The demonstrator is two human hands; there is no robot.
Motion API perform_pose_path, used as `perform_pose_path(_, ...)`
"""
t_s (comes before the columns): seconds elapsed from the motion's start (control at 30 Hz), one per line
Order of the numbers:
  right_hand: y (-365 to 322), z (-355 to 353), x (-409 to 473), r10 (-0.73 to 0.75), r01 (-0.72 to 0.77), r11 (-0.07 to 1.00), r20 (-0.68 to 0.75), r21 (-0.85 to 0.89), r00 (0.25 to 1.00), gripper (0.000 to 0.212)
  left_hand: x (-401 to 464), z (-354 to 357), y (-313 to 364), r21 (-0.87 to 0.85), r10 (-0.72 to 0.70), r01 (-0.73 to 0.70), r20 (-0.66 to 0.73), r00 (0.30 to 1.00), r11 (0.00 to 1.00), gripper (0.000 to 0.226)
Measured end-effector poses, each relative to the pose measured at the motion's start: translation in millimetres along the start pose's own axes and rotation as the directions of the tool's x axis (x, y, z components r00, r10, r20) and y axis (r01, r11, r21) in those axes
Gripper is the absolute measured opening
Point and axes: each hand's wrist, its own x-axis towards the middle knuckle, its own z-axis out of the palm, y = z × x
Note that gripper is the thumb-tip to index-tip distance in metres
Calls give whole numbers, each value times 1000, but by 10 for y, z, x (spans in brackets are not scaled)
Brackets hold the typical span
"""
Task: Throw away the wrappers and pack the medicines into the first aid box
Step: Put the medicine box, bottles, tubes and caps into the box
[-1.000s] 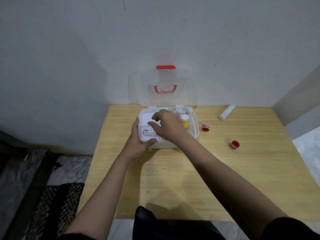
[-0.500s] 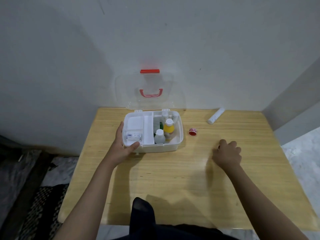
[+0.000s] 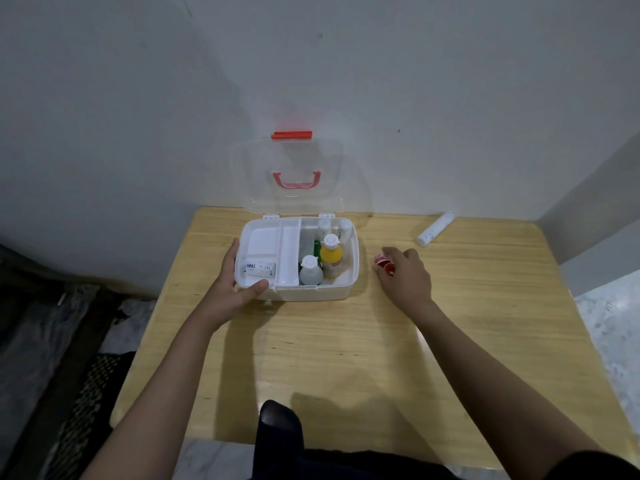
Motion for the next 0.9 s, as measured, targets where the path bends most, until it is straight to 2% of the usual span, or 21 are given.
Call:
perform_pose_path(0.07,9,29,48,3,-3,1000,-13,-9,1000,46,-10,6,11,-7,-1,1,5,1000,1000,112)
perform_pose_path(0.23,49,53,130,-19,22,993,21,-118,1000,58,-21,15,16,-17,-7,7,-1,1000,1000,114)
perform_pose_path(0.33,53,48,114,-23,22,996,-9,-81,1000,63,-28,22,23,-23,-18,18,-2,1000,1000,113)
perform_pose_path(0.43,28,62,83,-42,41,999,-60,-31,997,52,-34,28,20,-29,-16,16,-1,1000,999,114)
perform_pose_path(0.57,-53,117,114,-99,95,994,-76,-58,992,35,-41,28,29,-37,-23,23,-1,1000,999,120)
perform_pose_path(0.77,-150,193,203,-170,166,985,-102,-49,980,29,-42,15,17,-26,-15,16,12,1000,1000,110)
perform_pose_path(0.9,-156,215,193,-129,140,985,-104,105,986,29,-26,1,-26,-28,-2,2,16,1000,1000,108)
